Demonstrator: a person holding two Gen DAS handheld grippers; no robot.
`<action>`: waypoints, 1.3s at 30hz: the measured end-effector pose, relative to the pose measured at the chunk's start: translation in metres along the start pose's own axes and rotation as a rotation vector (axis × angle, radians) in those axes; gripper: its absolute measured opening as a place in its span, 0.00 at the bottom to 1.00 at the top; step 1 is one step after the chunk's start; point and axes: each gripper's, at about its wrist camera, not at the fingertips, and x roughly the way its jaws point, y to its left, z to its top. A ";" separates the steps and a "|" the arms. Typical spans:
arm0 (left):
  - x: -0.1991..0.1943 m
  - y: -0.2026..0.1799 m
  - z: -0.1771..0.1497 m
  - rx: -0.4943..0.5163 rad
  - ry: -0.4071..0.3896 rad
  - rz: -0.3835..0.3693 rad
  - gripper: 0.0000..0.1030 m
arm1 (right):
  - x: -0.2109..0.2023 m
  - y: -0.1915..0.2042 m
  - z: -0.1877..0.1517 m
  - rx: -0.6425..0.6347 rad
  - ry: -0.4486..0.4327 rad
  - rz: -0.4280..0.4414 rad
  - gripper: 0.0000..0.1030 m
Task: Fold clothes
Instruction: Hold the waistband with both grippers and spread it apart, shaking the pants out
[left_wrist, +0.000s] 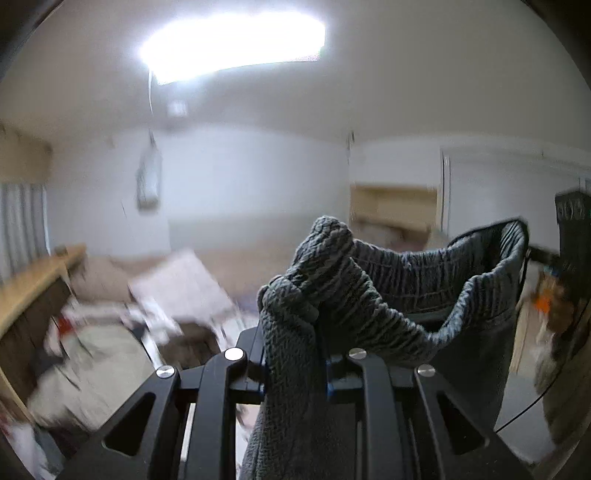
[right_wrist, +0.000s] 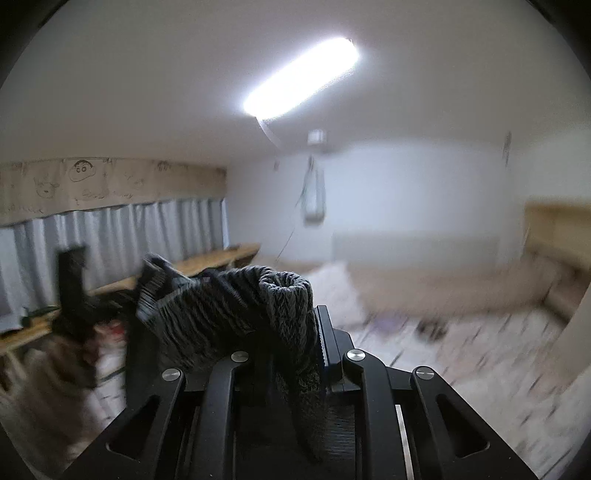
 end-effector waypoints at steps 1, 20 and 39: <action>0.016 0.004 -0.022 -0.019 0.034 -0.017 0.21 | 0.008 -0.002 -0.015 0.023 0.032 0.012 0.18; 0.112 -0.015 -0.232 0.115 0.284 -0.041 0.75 | 0.093 -0.037 -0.107 0.156 0.362 -0.058 0.18; 0.159 -0.042 -0.188 0.145 0.142 -0.223 0.76 | 0.050 -0.017 -0.121 0.126 0.339 -0.049 0.18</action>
